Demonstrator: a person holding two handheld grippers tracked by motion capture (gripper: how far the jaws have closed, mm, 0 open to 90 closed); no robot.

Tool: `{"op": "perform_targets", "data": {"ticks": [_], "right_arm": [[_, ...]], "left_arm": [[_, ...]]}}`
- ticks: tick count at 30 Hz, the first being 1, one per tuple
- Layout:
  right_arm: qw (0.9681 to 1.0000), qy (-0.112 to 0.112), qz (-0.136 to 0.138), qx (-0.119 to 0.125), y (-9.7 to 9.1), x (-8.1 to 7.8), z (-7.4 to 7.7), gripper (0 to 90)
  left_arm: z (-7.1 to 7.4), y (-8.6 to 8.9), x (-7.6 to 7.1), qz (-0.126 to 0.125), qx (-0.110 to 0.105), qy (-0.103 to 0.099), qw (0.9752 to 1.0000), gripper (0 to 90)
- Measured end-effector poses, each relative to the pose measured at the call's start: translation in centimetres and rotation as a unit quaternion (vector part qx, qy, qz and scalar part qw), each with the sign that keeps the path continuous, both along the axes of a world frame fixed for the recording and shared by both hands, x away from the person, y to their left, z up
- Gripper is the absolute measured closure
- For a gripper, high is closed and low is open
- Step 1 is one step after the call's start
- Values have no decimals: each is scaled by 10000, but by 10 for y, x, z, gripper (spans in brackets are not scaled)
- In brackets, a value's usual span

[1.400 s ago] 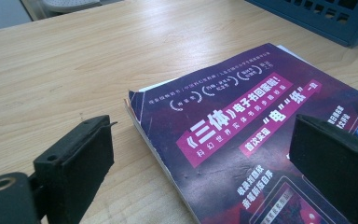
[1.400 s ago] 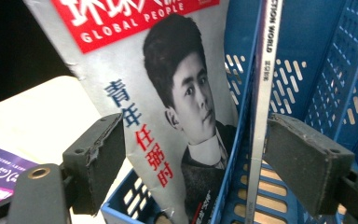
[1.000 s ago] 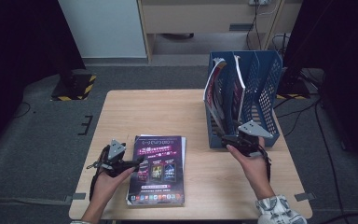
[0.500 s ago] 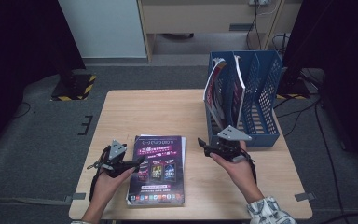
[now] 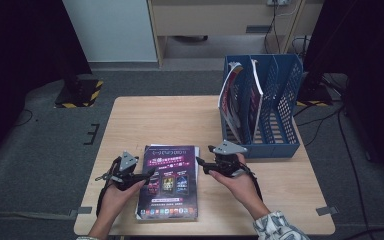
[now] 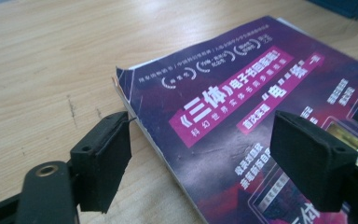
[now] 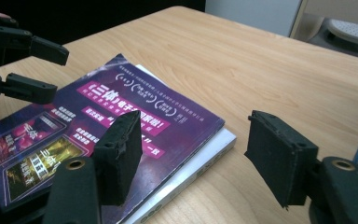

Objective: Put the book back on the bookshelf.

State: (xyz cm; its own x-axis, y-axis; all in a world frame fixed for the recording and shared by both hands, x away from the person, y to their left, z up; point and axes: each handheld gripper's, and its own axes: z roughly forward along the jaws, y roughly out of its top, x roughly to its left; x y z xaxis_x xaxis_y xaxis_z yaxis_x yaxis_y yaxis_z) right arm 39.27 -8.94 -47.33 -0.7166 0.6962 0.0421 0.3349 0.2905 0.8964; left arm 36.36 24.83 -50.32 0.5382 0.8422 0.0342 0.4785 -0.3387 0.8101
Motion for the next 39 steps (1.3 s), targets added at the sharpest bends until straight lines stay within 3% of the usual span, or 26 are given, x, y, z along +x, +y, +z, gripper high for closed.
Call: {"op": "perform_targets", "data": {"ticks": [12,20,29,39], "right_arm": [[9993,292,199,-123,11,0,-12,454],[9980,482,330,-226,18,1,-19,396],[9964,694,395,-279,22,3,-26,367],[9947,842,468,-347,24,3,-33,354]], "left_arm": [[-12,-4,7,54,56,375,9993,265],[-16,-3,9,68,-234,530,9983,261],[-16,-2,9,6,-293,551,9980,281],[-15,-5,8,-142,-135,423,9989,322]]}}
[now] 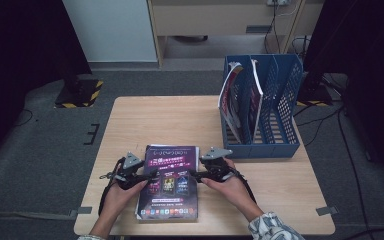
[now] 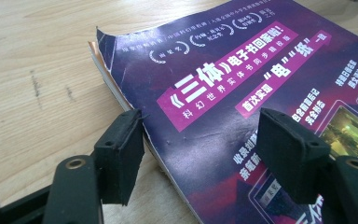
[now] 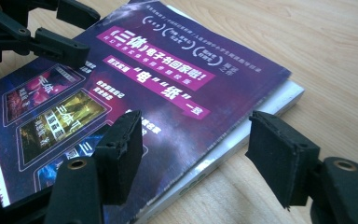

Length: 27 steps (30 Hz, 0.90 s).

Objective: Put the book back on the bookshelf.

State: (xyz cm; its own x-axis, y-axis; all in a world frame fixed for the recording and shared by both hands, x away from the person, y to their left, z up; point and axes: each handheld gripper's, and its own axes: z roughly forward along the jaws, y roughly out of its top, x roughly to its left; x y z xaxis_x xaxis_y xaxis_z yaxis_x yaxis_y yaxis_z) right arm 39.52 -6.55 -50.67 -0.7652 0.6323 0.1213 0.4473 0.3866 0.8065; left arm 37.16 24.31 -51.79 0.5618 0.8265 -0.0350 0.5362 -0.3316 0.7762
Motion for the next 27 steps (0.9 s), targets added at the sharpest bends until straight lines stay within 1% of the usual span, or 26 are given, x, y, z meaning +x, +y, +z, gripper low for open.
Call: {"op": "perform_targets", "data": {"ticks": [3,5,8,10,13,15,17,21,23,27], "right_arm": [[10000,85,36,-5,1,0,-1,336],[9999,145,-4,-44,1,1,-4,327],[9997,250,-25,-18,0,2,-6,311],[9997,250,-50,-18,-1,4,-7,313],[9994,329,-123,51,-3,8,-9,304],[9993,352,-140,21,-3,11,-11,294],[9987,475,-158,49,-3,12,-14,275],[9977,677,-90,29,0,14,-18,252],[9978,662,-47,41,1,15,-19,249],[9970,765,-14,107,2,16,-21,238]], "left_arm": [[1,-4,0,-82,75,-55,9999,323],[0,-5,0,-91,69,-59,9999,324],[0,-5,0,-130,86,-70,9999,324],[1,-7,0,-153,104,-71,9998,324],[1,-7,0,-162,113,-75,9998,324],[1,-7,0,-169,139,-90,9997,324],[1,-7,0,-170,140,-90,9997,324],[1,-7,0,-173,139,-91,9997,324],[1,-8,0,-176,147,-97,9997,324],[1,-8,0,-185,173,-110,9996,326]]}}
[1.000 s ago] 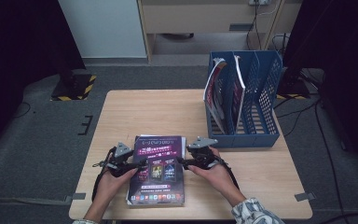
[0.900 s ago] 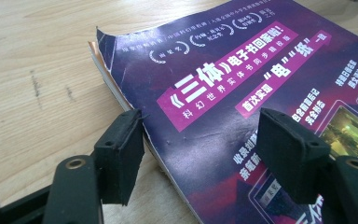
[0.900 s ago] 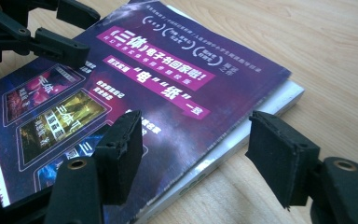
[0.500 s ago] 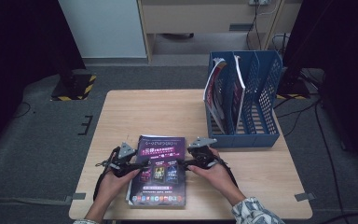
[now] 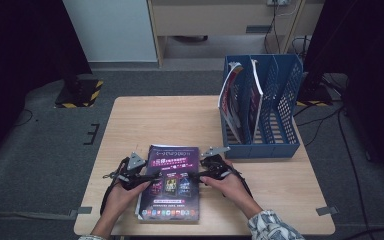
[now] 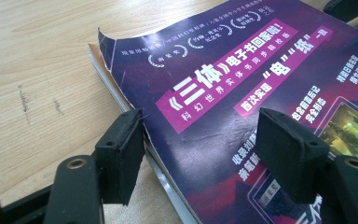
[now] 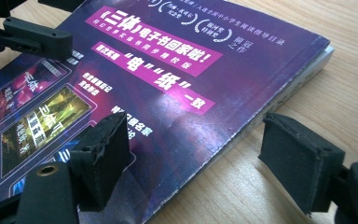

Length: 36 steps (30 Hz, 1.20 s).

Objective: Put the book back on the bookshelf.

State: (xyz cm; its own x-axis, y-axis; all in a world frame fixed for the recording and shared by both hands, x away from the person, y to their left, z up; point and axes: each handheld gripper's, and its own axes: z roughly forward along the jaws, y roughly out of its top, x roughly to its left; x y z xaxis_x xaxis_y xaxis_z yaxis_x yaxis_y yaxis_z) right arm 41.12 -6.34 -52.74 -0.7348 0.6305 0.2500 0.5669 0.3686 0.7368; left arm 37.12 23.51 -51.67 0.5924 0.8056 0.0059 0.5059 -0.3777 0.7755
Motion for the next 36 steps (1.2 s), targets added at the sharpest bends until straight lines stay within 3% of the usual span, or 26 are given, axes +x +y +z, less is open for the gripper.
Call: {"op": "perform_targets", "data": {"ticks": [8,17,27,36], "right_arm": [[9999,113,-21,90,2,1,-2,228],[9985,421,-49,337,0,3,-7,218],[9999,150,0,44,2,-3,4,224],[9994,-78,93,320,2,-6,27,251]], "left_arm": [[0,-1,0,-8,-2,-10,10000,327],[0,-1,0,-11,-17,-16,10000,327],[-1,-2,0,-57,-23,-31,10000,325],[-1,-1,0,-39,-62,-12,10000,321]]}}
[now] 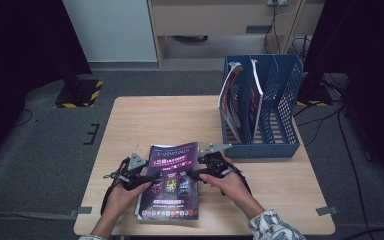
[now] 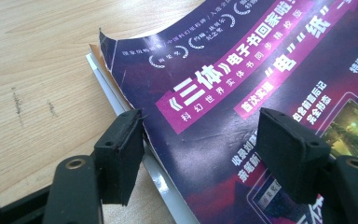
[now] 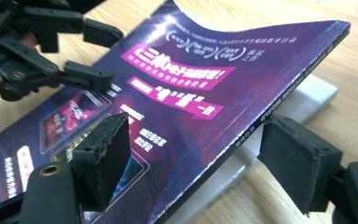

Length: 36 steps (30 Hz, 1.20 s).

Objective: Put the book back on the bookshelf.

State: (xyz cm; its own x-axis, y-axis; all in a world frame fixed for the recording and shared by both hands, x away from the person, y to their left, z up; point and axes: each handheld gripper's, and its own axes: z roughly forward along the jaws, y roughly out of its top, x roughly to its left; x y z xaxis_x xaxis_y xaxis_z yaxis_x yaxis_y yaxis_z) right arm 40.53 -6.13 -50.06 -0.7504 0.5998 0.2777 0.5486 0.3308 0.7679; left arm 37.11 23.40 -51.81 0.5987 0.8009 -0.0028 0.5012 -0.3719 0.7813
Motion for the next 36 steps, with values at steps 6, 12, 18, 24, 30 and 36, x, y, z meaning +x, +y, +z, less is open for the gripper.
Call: {"op": "perform_targets", "data": {"ticks": [6,12,18,24,30,36], "right_arm": [[9999,40,123,78,6,2,5,282],[9996,68,287,41,22,5,7,291],[9992,101,395,-36,37,9,7,316],[9988,228,421,-120,43,12,2,320],[9986,373,373,-105,44,13,2,327],[9981,473,353,-167,46,14,0,298]], "left_arm": [[0,1,0,14,-25,6,10000,319],[-1,2,0,21,-40,10,10000,319],[0,2,-1,29,-30,5,10000,319],[-1,2,-1,42,-55,10,10000,318],[-1,2,-1,56,-65,10,10000,316],[-1,1,-1,66,-65,7,10000,314]]}}
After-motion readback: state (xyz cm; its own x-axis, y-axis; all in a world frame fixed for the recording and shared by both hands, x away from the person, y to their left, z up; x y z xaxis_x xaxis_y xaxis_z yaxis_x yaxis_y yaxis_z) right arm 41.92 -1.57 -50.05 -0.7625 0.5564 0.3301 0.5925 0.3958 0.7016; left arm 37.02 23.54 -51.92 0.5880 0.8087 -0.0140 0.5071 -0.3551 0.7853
